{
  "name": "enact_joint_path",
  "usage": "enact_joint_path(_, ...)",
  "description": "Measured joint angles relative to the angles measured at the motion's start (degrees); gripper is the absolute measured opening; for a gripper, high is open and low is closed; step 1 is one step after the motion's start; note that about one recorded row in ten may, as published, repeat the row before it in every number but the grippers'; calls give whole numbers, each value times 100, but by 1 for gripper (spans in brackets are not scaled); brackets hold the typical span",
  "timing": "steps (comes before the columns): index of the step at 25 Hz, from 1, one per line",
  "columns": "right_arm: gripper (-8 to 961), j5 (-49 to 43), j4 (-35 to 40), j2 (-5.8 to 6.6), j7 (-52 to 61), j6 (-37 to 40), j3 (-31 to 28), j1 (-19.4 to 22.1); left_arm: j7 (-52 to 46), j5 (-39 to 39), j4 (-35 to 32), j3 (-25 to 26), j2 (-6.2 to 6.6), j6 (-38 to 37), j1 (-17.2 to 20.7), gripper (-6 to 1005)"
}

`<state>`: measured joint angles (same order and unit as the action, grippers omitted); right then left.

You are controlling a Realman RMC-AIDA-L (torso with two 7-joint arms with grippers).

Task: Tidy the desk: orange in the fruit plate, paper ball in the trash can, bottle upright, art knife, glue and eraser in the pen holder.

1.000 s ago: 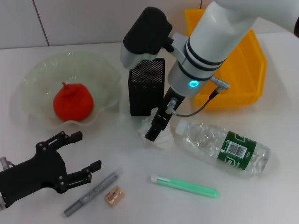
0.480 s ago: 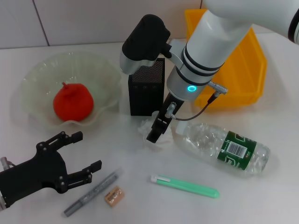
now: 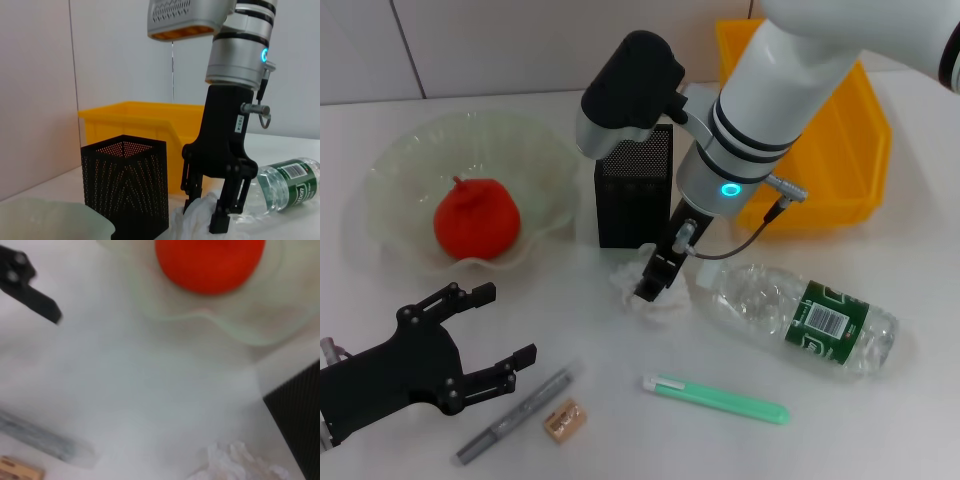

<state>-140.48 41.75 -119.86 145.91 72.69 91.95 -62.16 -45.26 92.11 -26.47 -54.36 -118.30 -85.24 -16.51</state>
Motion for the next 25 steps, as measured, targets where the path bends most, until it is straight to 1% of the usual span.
enact_joint_path(2, 513, 34, 153, 11, 8, 140, -55, 36, 0, 0, -5, -2, 0, -5, 0, 860)
enact_joint_path(7, 463, 41, 707, 41, 38, 584, -354, 182, 5, 0, -15, -5, 0, -21, -1, 860)
enact_joint_path(8, 461, 11, 965, 53, 73, 782, -515, 237, 6, 0, -16, -5, 0, -23, -1, 860)
enact_joint_path(10, 457, -14, 1091, 58, 86, 883, -607, 266, 6, 0, -16, -5, 0, -26, -2, 860)
enact_joint_path(11, 455, -93, 1453, 67, 103, 1153, -910, 359, 6, 0, -16, -5, 0, -26, -2, 860)
enact_joint_path(12, 455, -93, 1453, 67, 103, 1153, -910, 359, 6, 0, -16, -5, 0, -26, -2, 860)
enact_joint_path(13, 454, -188, 1866, 71, 104, 1408, -1271, 464, 7, 1, -16, -5, 0, -31, -8, 860)
enact_joint_path(14, 454, -188, 1866, 71, 104, 1408, -1271, 464, 8, 0, -17, -5, 0, -31, -14, 860)
enact_joint_path(16, 453, -358, 2323, 74, 105, 1685, -1676, 559, 8, 0, -17, -5, 0, -31, -14, 860)
enact_joint_path(17, 452, -480, 2608, 76, 105, 1818, -1939, 604, 8, 0, -17, -5, 0, -33, -22, 860)
enact_joint_path(18, 452, -669, 3018, 81, 105, 2008, -2328, 674, 8, 0, -17, -5, 0, -33, -22, 860)
enact_joint_path(19, 452, -669, 3018, 81, 105, 2008, -2328, 674, 8, 0, -17, -5, 0, -33, -22, 860)
enact_joint_path(22, 452, -1056, 3555, 113, 105, 2158, -2818, 786, 9, 1, -17, -5, 0, -35, -34, 860)
enact_joint_path(23, 452, -1322, 3802, 148, 88, 2158, -3042, 874, 9, 0, -16, -5, 0, -36, -36, 860)
enact_joint_path(25, 451, -1425, 3897, 170, 67, 2137, -3129, 939, 10, 1, -16, -5, 0, -37, -36, 859)
